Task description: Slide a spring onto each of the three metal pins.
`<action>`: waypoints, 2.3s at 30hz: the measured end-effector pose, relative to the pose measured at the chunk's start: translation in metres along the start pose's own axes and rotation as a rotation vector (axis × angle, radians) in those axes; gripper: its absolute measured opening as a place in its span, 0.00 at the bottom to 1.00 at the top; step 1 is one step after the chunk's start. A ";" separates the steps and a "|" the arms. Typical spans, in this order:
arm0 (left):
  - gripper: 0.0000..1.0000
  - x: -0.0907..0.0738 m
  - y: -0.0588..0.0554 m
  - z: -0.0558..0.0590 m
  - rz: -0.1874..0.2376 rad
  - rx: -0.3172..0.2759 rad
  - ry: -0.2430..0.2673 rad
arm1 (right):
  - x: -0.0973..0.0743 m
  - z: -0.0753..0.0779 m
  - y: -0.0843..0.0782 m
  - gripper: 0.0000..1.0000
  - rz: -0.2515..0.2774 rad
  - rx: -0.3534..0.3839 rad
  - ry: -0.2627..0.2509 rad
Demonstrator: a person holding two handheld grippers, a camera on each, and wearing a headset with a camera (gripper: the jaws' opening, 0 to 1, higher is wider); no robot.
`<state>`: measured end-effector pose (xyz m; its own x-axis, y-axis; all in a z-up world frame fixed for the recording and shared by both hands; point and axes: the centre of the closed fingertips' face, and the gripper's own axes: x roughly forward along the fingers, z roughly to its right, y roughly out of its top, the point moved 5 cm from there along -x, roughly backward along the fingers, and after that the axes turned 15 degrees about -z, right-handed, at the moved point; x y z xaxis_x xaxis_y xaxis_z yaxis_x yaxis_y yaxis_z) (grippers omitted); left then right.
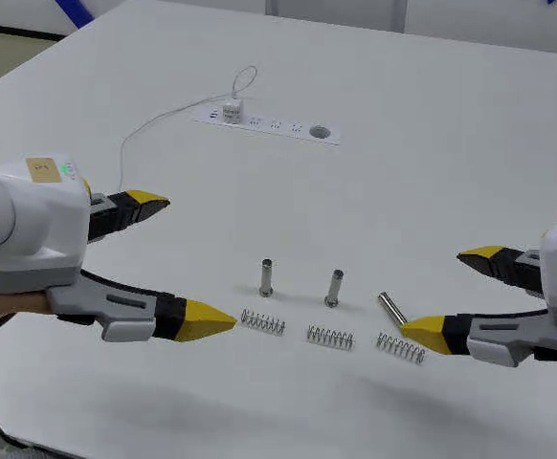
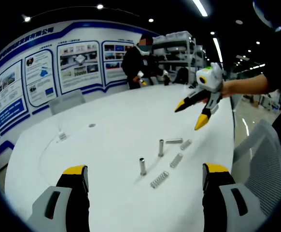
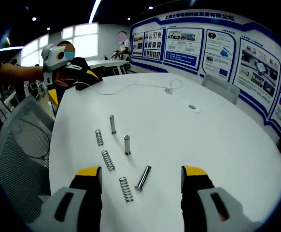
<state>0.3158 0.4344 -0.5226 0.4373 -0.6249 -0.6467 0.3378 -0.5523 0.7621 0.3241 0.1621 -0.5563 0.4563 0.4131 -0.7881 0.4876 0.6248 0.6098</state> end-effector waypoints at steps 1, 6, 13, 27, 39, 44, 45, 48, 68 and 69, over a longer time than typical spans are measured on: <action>1.00 0.000 -0.001 -0.001 0.001 -0.003 0.001 | 0.003 0.001 0.001 0.64 -0.001 -0.001 0.000; 1.00 0.004 -0.006 -0.002 0.001 -0.024 0.002 | 0.022 0.005 -0.001 0.57 -0.039 -0.007 0.003; 1.00 0.009 -0.013 -0.003 -0.013 -0.034 -0.004 | 0.053 0.012 -0.009 0.36 -0.103 0.045 -0.004; 1.00 0.012 -0.018 -0.003 -0.014 -0.061 -0.013 | 0.085 0.013 -0.017 0.19 -0.188 0.141 -0.007; 1.00 0.010 -0.021 -0.001 -0.017 -0.074 -0.004 | 0.084 0.011 -0.015 0.12 -0.232 0.187 0.018; 1.00 0.007 -0.020 0.001 -0.015 -0.076 -0.005 | 0.084 0.014 -0.013 0.09 -0.258 0.206 0.031; 1.00 0.007 -0.019 0.001 -0.014 -0.076 -0.004 | 0.084 0.013 -0.013 0.09 -0.265 0.205 0.032; 1.00 0.006 -0.018 0.002 -0.015 -0.074 -0.003 | 0.084 0.012 -0.013 0.08 -0.280 0.219 0.023; 1.00 -0.004 -0.015 0.012 -0.015 -0.066 0.012 | 0.082 0.012 -0.017 0.07 -0.249 0.265 0.009; 1.00 -0.004 -0.015 0.013 -0.013 -0.066 0.010 | 0.082 0.013 -0.017 0.07 -0.246 0.266 0.008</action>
<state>0.2984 0.4379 -0.5314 0.4405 -0.6122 -0.6566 0.3979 -0.5225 0.7541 0.3629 0.1767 -0.6301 0.2962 0.2776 -0.9139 0.7593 0.5120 0.4016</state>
